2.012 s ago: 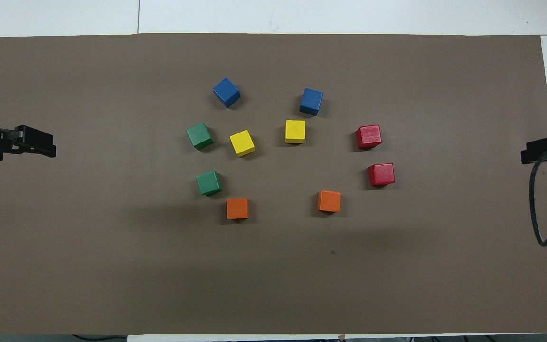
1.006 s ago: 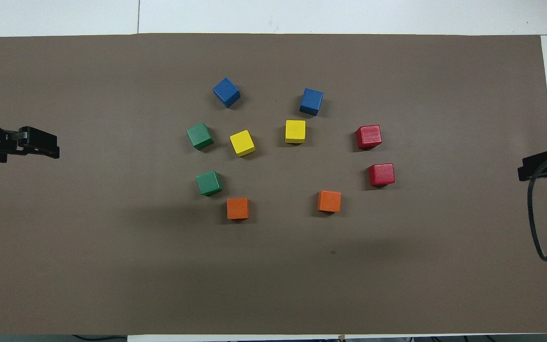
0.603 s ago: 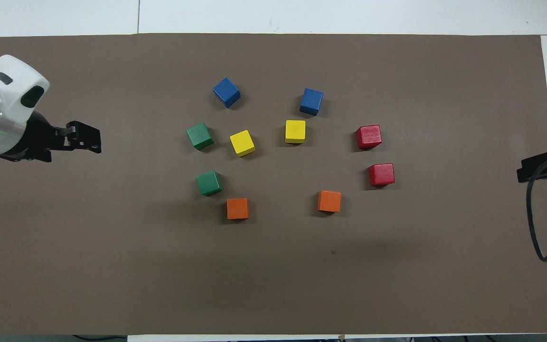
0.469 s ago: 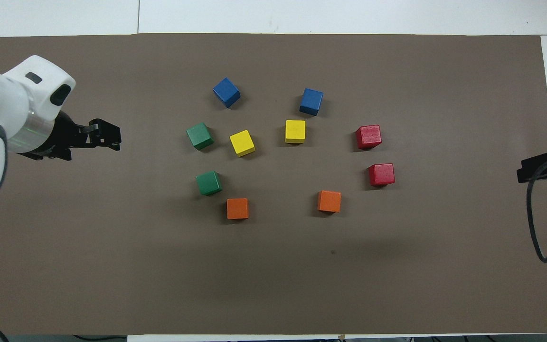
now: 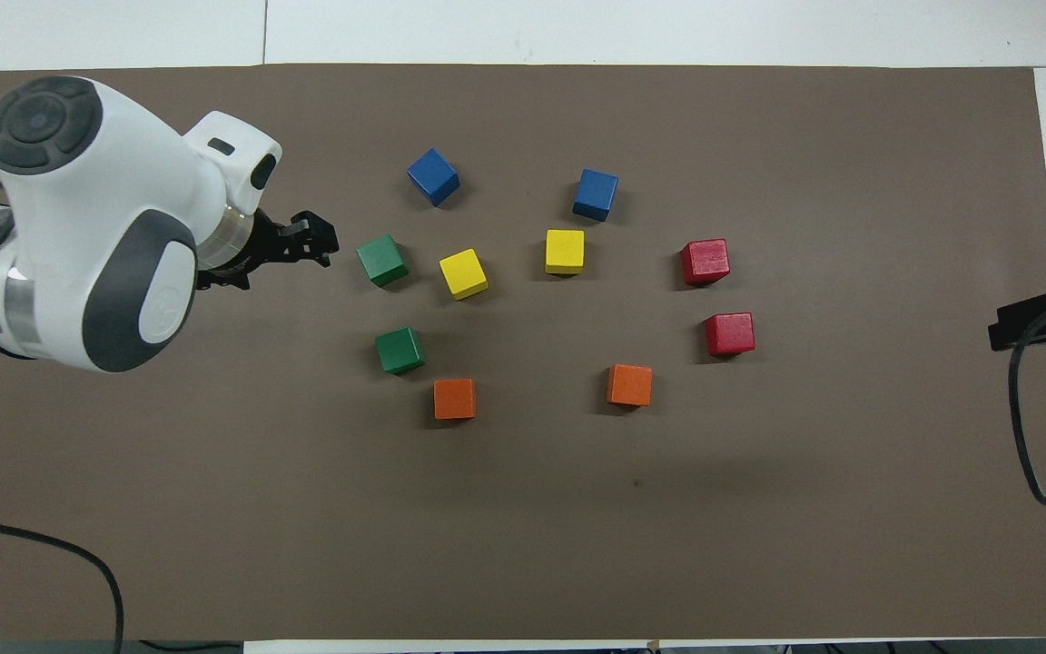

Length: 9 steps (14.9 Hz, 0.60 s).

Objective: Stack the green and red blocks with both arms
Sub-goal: 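Reach the left gripper to the green block beside the yellow block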

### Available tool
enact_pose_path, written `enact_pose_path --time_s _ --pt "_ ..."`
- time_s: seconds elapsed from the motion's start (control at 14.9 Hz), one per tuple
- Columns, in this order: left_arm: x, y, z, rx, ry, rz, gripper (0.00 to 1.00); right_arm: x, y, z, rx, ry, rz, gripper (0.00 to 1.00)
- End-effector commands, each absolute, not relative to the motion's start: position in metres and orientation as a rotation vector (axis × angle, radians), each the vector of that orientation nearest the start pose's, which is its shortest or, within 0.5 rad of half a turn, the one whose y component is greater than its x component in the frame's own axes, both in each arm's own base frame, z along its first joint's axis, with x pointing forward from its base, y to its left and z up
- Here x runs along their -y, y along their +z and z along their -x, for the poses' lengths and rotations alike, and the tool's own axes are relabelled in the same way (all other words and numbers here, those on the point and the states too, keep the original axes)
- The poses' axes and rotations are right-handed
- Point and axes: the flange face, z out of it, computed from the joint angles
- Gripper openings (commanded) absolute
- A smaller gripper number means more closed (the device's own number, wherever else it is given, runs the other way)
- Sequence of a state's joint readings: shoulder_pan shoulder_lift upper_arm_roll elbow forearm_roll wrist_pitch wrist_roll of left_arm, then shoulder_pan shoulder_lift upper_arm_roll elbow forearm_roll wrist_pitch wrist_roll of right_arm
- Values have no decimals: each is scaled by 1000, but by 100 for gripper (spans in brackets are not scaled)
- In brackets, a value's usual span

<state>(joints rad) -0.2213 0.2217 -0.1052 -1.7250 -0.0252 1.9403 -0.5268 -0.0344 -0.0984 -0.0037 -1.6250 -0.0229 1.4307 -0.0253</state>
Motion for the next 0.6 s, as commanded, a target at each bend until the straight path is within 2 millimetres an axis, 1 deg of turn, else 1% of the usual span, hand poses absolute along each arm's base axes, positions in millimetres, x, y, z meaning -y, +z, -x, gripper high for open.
enact_pose_path --time_s 0.0,0.07,0.13,0.2,0.27,0.47,0.54 --pt "223 420 -601 392 16 3152 100 26 640 -500 -2 151 3148 100" --pt "231 409 -603 369 30 3143 100 27 640 -501 -2 146 3150 100" --pt "242 391 -605 380 55 3128 100 26 640 -501 -2 146 3150 100" --pt "256 379 -610 454 44 3110 100 25 641 -501 0 141 3151 100" --pt "262 378 -615 501 7 3097 100 25 641 -501 0 141 3151 100" --pt "260 369 -619 550 9 3091 100 25 641 -502 -2 136 3151 100" --pt "262 365 -621 617 0 3083 100 24 641 -502 0 136 3151 100"
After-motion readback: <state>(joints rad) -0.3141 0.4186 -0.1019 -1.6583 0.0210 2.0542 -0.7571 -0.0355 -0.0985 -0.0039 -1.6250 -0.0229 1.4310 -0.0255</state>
